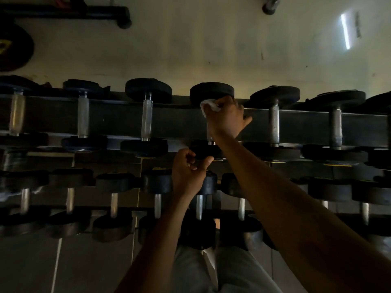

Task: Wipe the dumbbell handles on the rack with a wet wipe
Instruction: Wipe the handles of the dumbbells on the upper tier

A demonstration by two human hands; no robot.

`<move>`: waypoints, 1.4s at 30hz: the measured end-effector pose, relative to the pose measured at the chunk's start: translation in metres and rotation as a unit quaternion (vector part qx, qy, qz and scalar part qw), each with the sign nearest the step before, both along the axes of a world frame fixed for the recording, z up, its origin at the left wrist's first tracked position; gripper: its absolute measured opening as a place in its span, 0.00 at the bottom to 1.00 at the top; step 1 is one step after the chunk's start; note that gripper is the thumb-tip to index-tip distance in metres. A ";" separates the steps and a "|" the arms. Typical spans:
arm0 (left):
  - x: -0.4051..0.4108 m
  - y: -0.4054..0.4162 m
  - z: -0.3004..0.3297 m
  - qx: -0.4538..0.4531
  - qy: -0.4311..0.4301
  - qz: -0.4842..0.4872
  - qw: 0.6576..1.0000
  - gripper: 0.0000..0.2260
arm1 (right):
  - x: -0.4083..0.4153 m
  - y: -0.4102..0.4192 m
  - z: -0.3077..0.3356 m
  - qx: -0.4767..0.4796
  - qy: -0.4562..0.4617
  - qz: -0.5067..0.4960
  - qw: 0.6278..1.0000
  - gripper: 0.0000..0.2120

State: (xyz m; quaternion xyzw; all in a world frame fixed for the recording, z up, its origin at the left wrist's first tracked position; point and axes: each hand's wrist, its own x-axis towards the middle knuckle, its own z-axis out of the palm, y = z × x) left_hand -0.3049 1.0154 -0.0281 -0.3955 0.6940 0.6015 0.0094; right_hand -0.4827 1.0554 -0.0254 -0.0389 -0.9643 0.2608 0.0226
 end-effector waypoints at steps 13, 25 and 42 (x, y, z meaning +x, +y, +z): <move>-0.001 0.002 0.003 0.007 -0.003 0.008 1.000 0.18 | -0.016 0.020 0.015 -0.332 -0.294 -0.155 0.883 0.08; -0.002 -0.001 0.002 0.012 -0.013 0.003 1.000 0.17 | -0.027 0.027 0.012 -0.347 -0.369 -0.106 0.856 0.10; -0.004 0.001 0.003 0.001 -0.012 0.007 1.000 0.18 | -0.021 0.072 0.007 -0.310 -0.470 0.033 0.826 0.02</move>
